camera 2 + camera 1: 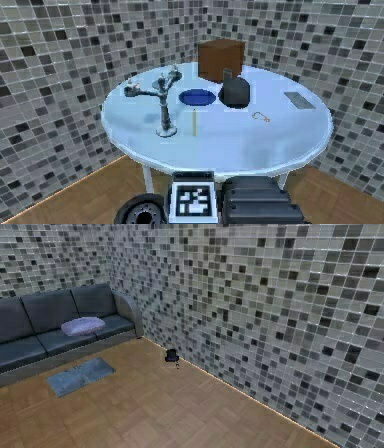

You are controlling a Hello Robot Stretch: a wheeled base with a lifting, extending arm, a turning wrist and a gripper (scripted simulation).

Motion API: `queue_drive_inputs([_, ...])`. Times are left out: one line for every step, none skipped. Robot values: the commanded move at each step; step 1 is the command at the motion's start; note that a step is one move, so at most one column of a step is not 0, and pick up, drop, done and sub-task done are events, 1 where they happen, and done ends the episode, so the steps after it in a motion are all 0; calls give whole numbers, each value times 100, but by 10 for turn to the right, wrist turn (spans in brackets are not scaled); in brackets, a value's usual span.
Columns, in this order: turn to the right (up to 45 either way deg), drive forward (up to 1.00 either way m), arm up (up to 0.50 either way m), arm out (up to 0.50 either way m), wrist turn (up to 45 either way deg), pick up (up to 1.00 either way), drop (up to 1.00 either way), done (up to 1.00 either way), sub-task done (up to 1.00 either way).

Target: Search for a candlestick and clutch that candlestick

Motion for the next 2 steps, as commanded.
queue_drive_inputs([0, 0, 0, 50, 0, 0, 0, 0, 0])
queue_drive_inputs([0, 0, 0, 0, 450, 0, 0, 0, 0])
